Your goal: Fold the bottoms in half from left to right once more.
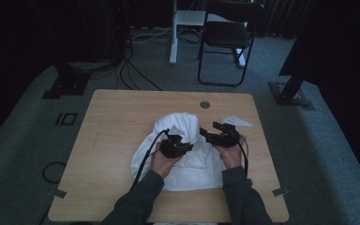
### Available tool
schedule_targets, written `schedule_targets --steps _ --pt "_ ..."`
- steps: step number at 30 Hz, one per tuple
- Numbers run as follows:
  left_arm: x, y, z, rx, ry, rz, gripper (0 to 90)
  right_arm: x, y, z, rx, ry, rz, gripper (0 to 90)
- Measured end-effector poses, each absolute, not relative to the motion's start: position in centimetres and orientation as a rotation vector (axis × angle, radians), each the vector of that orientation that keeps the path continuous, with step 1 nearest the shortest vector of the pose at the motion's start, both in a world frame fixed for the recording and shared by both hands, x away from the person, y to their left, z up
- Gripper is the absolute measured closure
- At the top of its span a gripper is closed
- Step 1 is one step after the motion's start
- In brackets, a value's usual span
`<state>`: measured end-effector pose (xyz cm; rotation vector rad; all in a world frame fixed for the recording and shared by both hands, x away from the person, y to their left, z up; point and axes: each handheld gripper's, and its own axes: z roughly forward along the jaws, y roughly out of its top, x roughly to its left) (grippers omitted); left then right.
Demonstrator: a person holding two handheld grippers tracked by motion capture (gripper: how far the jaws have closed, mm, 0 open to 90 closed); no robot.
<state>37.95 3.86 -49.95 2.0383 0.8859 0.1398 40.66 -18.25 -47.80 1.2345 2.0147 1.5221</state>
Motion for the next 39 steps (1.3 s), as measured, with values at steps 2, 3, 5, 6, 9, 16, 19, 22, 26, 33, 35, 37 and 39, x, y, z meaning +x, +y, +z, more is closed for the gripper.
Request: schedule_targets --steps 2,3,5,6,9,16,19,22,26,33,35,37,39 --pt "37.7 3.8 -50.1 2.042 0.875 0.134 87.2 41.6 -17.2 -47.6 1.208 2.047 1.545 17.7" --pt "37.6 3.8 -50.1 2.044 0.870 0.131 87.1 42.2 -16.7 -47.7 1.201 2.067 1.526 16.8" --pt "37.4 3.8 -50.0 2.046 0.865 0.129 86.9 43.6 -15.8 -48.2 1.230 2.126 1.488 17.4" --pt "37.3 3.9 -49.9 2.049 0.860 0.131 86.7 44.3 -15.6 -48.7 1.251 2.154 1.478 21.8" --pt "37.1 4.4 -49.1 2.032 0.854 0.096 78.1 45.7 -15.1 -50.0 1.290 2.281 1.461 62.6" --pt "37.2 9.0 -43.7 1.882 0.850 0.232 66.0 45.9 -15.0 -50.2 1.311 2.291 1.403 80.0" --pt "39.3 13.2 -42.4 1.831 0.985 0.421 67.4 46.3 -15.3 -50.5 1.326 2.292 1.397 79.3" --pt "42.7 16.6 -45.1 1.870 1.182 0.382 75.3 46.4 -15.6 -50.7 1.339 2.291 1.400 77.7" --pt "43.6 17.2 -47.0 1.931 1.226 0.295 77.0 46.5 -15.6 -50.8 1.336 2.290 1.403 76.8" --pt "36.7 15.9 -47.4 2.022 1.048 0.195 69.9 46.6 -15.9 -50.9 1.357 2.281 1.396 72.5" --pt "36.2 15.9 -47.4 2.031 1.024 0.161 69.6 46.5 -15.9 -50.9 1.359 2.278 1.395 72.3" --pt "35.5 15.6 -47.5 2.055 0.987 0.103 69.6 46.5 -15.8 -50.9 1.360 2.275 1.390 71.6" --pt "35.3 15.2 -47.4 2.064 0.925 0.088 68.7 46.5 -15.8 -50.9 1.363 2.274 1.393 71.3"
